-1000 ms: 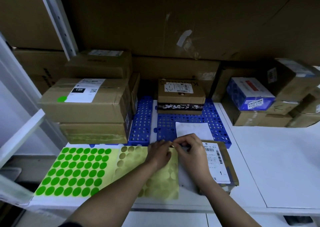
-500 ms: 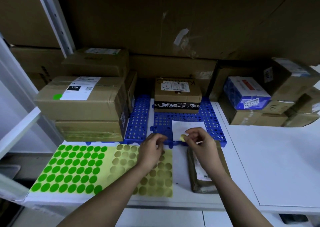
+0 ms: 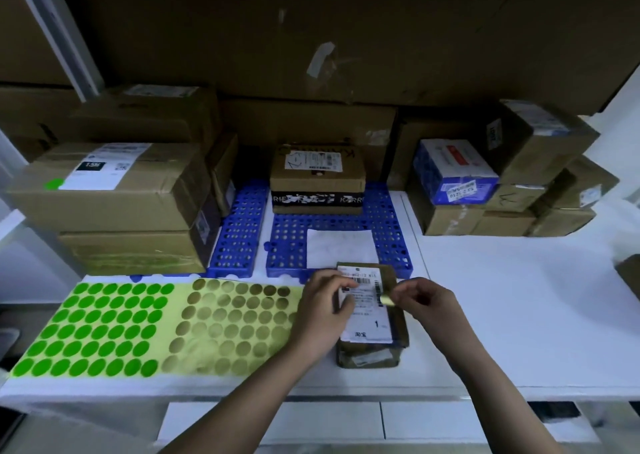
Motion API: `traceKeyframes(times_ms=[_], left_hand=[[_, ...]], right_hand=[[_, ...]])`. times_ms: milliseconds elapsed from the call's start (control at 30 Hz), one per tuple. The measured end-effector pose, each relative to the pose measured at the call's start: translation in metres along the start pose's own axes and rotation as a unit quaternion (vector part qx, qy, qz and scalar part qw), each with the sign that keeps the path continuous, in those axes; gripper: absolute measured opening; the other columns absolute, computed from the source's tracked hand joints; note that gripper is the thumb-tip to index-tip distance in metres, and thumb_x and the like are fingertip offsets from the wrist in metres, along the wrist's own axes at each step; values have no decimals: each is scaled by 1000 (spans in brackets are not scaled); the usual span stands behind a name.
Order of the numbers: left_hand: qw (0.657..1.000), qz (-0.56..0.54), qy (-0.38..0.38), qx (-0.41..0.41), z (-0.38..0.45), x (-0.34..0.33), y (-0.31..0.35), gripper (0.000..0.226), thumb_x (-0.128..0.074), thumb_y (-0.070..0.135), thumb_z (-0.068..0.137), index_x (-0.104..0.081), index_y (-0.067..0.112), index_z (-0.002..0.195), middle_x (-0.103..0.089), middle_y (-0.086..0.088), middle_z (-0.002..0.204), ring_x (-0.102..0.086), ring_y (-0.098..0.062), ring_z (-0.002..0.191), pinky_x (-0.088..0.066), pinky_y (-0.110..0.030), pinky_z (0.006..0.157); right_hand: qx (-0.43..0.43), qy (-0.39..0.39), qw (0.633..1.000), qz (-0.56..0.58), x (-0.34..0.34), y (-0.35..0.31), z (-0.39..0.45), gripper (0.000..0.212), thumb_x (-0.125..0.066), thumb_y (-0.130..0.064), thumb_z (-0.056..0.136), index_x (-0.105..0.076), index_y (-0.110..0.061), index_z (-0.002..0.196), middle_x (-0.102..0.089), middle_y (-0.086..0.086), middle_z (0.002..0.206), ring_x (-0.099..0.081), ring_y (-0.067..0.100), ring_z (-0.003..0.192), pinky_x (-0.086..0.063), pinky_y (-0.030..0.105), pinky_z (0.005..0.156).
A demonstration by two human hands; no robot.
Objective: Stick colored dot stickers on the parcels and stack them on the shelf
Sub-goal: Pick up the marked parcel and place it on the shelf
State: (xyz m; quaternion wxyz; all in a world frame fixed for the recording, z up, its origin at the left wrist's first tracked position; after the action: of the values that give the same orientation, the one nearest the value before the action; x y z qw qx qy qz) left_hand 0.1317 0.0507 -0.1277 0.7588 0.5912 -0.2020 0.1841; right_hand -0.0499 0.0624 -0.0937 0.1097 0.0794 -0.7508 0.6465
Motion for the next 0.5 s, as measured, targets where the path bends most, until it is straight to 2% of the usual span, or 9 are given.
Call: traceKeyframes(times_ms=[67, 200, 333, 500], left_hand=[[1000, -8, 14, 18, -4, -6, 0, 19, -63, 11, 87, -66, 21, 102, -44, 5, 117, -41, -5, 119, -27, -11, 102], [999, -22, 22, 40, -13, -15, 3, 22, -62, 9, 87, -65, 25, 102, -39, 10, 120, -35, 14, 112, -19, 5, 90], [998, -37, 30, 38, -21, -20, 4, 29, -60, 5, 88, -62, 33, 97, -33, 23, 122, -30, 14, 121, -19, 5, 92], [997, -58, 28, 52, -23, -25, 2, 27, -58, 2, 89, -64, 27, 98, -28, 29, 123, -20, 32, 114, -17, 7, 91]], right_hand=[[-16, -26, 1000, -7, 4, 4, -6, 5, -65, -3, 87, -69, -3, 84, -65, -2, 71, -55, -7, 56, -39, 6, 52], [-37, -70, 997, -24, 8, 7, -15, 8, -71, -8, 83, -70, -12, 76, -68, -5, 82, -58, 8, 70, -42, 8, 58], [-38, -107, 992, -57, 8, 10, -18, 13, -71, -9, 83, -71, -14, 71, -67, -10, 74, -55, -7, 55, -41, 7, 57], [-45, -118, 990, -55, 5, 16, -17, 12, -70, -2, 82, -73, -8, 72, -68, -3, 73, -55, -8, 52, -40, 6, 56]])
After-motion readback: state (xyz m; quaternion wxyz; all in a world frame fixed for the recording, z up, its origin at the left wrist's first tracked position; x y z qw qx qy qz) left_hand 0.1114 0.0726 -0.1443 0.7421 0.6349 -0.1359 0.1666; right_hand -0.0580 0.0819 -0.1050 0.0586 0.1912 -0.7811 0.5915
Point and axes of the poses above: each hand's wrist, its own z-axis towards the middle knuckle, its own x-axis out of the back of the hand, y = z × x, the point moved 5 cm from there along z, towards the middle knuckle
